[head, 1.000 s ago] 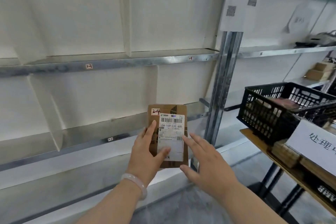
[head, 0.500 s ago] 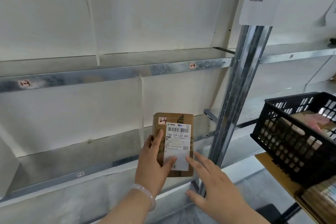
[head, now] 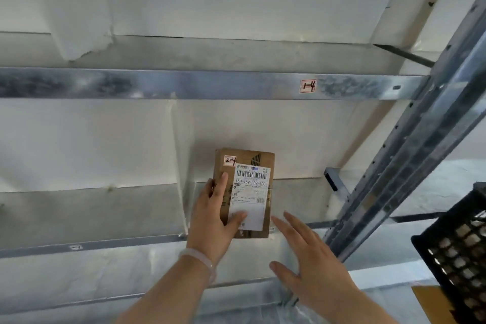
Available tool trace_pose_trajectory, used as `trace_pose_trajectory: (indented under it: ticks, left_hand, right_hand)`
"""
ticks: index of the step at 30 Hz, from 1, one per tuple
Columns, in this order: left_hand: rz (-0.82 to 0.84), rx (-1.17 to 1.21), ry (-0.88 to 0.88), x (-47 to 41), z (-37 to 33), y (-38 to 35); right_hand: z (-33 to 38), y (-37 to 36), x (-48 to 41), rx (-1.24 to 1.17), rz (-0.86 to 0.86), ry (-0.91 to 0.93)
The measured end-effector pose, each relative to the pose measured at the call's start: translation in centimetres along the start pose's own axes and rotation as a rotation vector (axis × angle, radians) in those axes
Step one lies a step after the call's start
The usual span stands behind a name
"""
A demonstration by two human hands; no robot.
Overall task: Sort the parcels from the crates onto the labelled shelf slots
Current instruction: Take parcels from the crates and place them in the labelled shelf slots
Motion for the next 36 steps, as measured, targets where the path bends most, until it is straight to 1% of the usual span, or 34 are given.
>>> trace_pose_trajectory:
  ticks: [3,5,7,8,10,12,17,26,30,32,36]
  left_hand:
    - [-0.028,-0.017,0.039,-1.8,1.2,-1.1]
    - [-0.033,-0.026,0.055,-2.4,2.2,-2.0]
    - [-0.034,0.034,0.12,-2.4,4.6,-4.0]
    - [-0.048,0.072,0.122,-2.2,4.5,-3.9]
    - [-0.041,0.113,0.158,-1.6,5.8,-4.9]
    - [-0.068,0.108,0.128,-1.9,5.5,-4.5]
    - [-0.091,0.147,0.189,-2.2,6.1,-3.9]
    - [-0.183,0.144,0.218,-0.8,7.1,-5.6]
    - [-0.183,0.188,0.254,-0.3,6.9,-5.8]
    - [-0.17,0.157,0.261,0.3,6.3,-5.4]
    - [-0.125,-0.017,0.263,3.4,4.8,-3.9]
  right_hand:
    - [-1.2,-0.3,-2.5,-0.002,0.019,0.037]
    - [-2.2,-0.7,-3.7,0.011,0.001,0.056]
    - [-3.7,-2.3,-5.2,-0.03,0.019,0.056]
    - [-3.6,-2.1,-5.2,-0.018,0.004,0.068]
    - [-4.1,-3.1,-5.3,-0.019,0.041,0.073]
    - [-4.0,-2.7,-5.5,-0.018,0.013,0.105]
    - [-4.0,-2.1,-6.1,-0.016,0.009,0.126]
    - [-4.2,-4.3,-6.5,-0.015,0.004,0.145]
    - [-3.8,-4.3,-6.2,0.002,0.022,0.162]
    - [-3.6,-3.9,-6.0,0.019,0.015,0.169]
    - [-2.4,-3.9,-5.0,0.067,0.04,0.19]
Point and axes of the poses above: each hand's wrist, its own x-axis away from the middle knuckle, its own y-axis out of the back of the hand, z = x × y, the point moved 4 cm from there along -x, towards the middle knuckle, and after that the axes turned 4 degrees about z, right-handed, at the moved point
